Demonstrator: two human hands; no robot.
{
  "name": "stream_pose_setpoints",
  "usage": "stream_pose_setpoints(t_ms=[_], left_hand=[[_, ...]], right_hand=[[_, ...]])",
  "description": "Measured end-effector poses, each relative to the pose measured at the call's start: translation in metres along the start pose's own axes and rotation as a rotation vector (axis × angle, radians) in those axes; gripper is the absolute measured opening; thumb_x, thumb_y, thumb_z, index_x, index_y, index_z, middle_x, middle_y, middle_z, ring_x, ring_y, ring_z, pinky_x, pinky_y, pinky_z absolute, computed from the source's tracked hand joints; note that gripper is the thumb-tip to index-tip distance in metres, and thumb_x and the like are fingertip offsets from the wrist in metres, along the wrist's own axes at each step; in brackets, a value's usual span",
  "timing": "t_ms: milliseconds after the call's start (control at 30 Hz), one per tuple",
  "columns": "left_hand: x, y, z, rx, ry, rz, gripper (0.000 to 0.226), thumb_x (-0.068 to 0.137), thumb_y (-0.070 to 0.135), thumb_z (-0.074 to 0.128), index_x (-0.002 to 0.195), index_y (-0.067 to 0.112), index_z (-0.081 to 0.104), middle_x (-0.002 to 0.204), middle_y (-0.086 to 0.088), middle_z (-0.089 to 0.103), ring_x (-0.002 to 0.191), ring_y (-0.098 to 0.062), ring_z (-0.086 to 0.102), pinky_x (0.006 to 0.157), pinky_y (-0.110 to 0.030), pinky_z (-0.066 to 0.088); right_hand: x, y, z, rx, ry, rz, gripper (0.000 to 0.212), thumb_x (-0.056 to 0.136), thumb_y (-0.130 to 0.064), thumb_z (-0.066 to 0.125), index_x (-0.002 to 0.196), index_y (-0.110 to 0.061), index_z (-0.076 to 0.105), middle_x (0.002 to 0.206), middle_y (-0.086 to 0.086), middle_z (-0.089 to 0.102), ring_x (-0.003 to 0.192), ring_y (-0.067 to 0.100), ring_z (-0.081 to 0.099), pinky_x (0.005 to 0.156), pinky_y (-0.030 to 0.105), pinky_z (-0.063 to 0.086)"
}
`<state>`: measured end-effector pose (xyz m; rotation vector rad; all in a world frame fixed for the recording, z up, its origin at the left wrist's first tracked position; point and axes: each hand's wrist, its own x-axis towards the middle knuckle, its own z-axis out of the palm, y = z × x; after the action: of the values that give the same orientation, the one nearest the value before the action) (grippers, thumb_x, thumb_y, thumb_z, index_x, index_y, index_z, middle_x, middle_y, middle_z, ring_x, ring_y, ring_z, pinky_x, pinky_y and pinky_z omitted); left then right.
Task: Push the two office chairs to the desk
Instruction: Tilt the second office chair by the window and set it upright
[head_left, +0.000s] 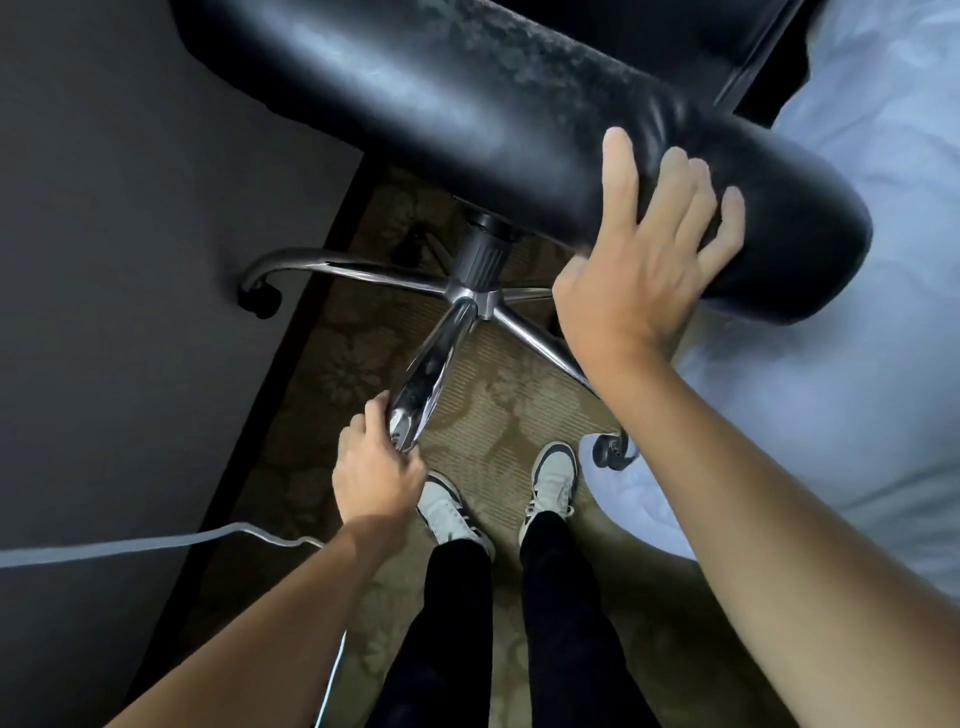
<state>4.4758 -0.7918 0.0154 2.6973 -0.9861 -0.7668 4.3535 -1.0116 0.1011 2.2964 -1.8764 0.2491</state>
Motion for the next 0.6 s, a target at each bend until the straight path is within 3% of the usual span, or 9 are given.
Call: stream_pose_setpoints(t_ms=[167,233,267,333,400,467,533,600], left_hand=[[-0.002,0.000,-0.012,0.284,-0.246,-0.036,0.085,0.077,0.029,0.061,0.148,0.016,0.015,0.127,-0.019,0.042,0.117,-0.033,0.039,0.099,-0.045,0.036],[-0.002,0.012,-0.024,0.360,-0.369,-0.092,0.097,0.080,0.036,0.061,0.152,0.018,-0.003,0.146,-0.022,0.024,0.136,-0.035,0.022,0.110,-0.046,0.025],[-0.001,0.025,-0.033,0.352,-0.375,-0.071,0.098,0.081,0.035,0.061,0.153,0.018,-0.004,0.150,-0.021,0.017,0.141,-0.034,0.014,0.112,-0.047,0.021],[0.000,0.055,-0.058,0.158,-0.140,0.206,0.082,0.080,0.027,0.064,0.150,0.014,0.023,0.149,-0.020,0.025,0.139,-0.034,0.021,0.111,-0.047,0.025],[0.010,0.094,-0.088,-0.078,0.189,0.580,0.055,0.078,0.020,0.062,0.131,0.012,0.051,0.137,-0.017,0.042,0.127,-0.031,0.037,0.104,-0.040,0.030],[0.031,0.135,-0.113,-0.125,0.431,0.829,0.043,0.078,0.021,0.059,0.121,0.014,0.057,0.132,-0.012,0.047,0.122,-0.026,0.043,0.098,-0.035,0.029],[0.055,0.167,-0.129,-0.051,0.508,0.922,0.040,0.082,0.023,0.057,0.121,0.014,0.059,0.134,-0.011,0.050,0.125,-0.026,0.045,0.098,-0.036,0.028],[0.074,0.177,-0.131,0.081,0.479,0.951,0.040,0.090,0.025,0.051,0.127,0.012,0.057,0.137,-0.012,0.050,0.131,-0.026,0.042,0.101,-0.040,0.028]], right_hand=[[-0.013,-0.003,0.000,-0.001,0.025,0.027,0.077,0.074,-0.004,0.049,0.146,-0.027,0.035,0.140,0.019,0.049,0.135,0.035,0.042,0.114,0.053,0.025],[-0.020,-0.004,-0.001,0.010,0.032,0.041,0.076,0.074,-0.003,0.047,0.146,-0.026,0.038,0.139,0.020,0.050,0.134,0.035,0.043,0.114,0.053,0.026],[-0.024,-0.005,-0.001,0.019,0.037,0.050,0.076,0.073,-0.003,0.048,0.146,-0.026,0.040,0.139,0.020,0.050,0.134,0.036,0.044,0.114,0.053,0.026],[-0.033,-0.006,0.001,0.038,0.053,0.051,0.076,0.072,-0.005,0.050,0.144,-0.024,0.043,0.138,0.021,0.051,0.132,0.037,0.045,0.114,0.053,0.025],[-0.037,-0.007,0.005,0.044,0.088,0.050,0.075,0.071,-0.005,0.051,0.142,-0.024,0.046,0.135,0.021,0.053,0.130,0.037,0.047,0.113,0.053,0.026],[-0.039,-0.009,0.007,0.029,0.164,0.057,0.066,0.077,-0.004,0.053,0.139,-0.026,0.052,0.131,0.019,0.058,0.126,0.035,0.052,0.110,0.053,0.033],[-0.040,-0.008,0.008,0.017,0.198,0.057,0.059,0.083,-0.007,0.049,0.139,-0.027,0.053,0.130,0.019,0.059,0.126,0.034,0.053,0.109,0.053,0.035],[-0.044,-0.007,0.006,0.055,0.112,0.037,0.069,0.076,-0.012,0.047,0.144,-0.025,0.044,0.136,0.022,0.053,0.132,0.037,0.046,0.113,0.053,0.025]])
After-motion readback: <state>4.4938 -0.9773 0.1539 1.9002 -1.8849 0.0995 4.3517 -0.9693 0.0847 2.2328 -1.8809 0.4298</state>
